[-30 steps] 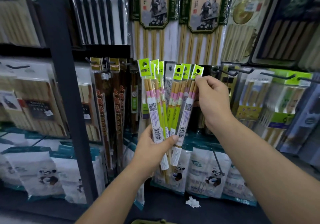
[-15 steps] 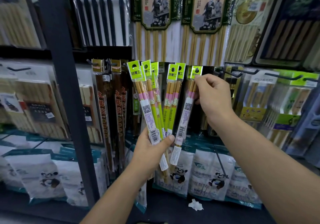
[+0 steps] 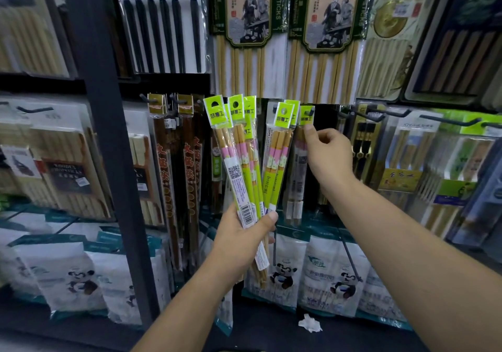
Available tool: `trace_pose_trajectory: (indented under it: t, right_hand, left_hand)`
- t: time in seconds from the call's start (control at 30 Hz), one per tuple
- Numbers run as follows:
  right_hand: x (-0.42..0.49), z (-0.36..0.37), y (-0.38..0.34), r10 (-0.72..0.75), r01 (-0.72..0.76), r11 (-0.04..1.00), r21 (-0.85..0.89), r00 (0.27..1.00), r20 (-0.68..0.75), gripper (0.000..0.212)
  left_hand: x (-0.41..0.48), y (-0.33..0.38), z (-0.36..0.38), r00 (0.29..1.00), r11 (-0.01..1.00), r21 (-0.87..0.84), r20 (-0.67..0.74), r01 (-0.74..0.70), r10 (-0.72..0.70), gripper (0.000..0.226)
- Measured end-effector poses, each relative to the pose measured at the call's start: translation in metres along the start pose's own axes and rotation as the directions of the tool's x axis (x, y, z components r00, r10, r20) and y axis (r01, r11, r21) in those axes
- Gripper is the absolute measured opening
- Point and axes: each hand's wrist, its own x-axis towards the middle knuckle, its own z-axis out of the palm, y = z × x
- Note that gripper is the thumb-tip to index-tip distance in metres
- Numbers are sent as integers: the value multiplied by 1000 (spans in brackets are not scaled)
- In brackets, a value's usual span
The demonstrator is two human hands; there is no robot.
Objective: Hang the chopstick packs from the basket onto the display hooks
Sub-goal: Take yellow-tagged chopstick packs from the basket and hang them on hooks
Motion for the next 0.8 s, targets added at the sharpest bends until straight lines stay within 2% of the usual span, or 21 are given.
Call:
trace_pose_trajectory:
  t: [0.13,0.23,0.3,0.47,0.63,0.8]
  right_hand:
    - [-24,-6,1,20,-18,999,51,998,-53,8]
    - [-44,-11,-12,-38,14,961,277,996,84,18]
    - [-53,-14,-22,-134,81,940,331,981,142,20]
    - [-56,-18,-36,-226,170,923,346,966,128,16]
    - [-54,-19,-32,-181,88,934,345,952,248,15]
    - [-50,-17,-32,-177,99,930,354,965,194,4]
  left_hand:
    - [0,0,1,1000,1000,-9,-10,-3,3,15]
    - [-1,0,2,1000,1000,21,5,-10,10,19]
    - [-1,0,3,1000,999,40,9,-20,19,17]
    - [-4,0,5,999,999,33,31,-26,25,19]
    - [-6,0,5,999,1000,2,38,-6,6,16]
    - [-6,-1,4,998,1000,-25,56,-4,5,15]
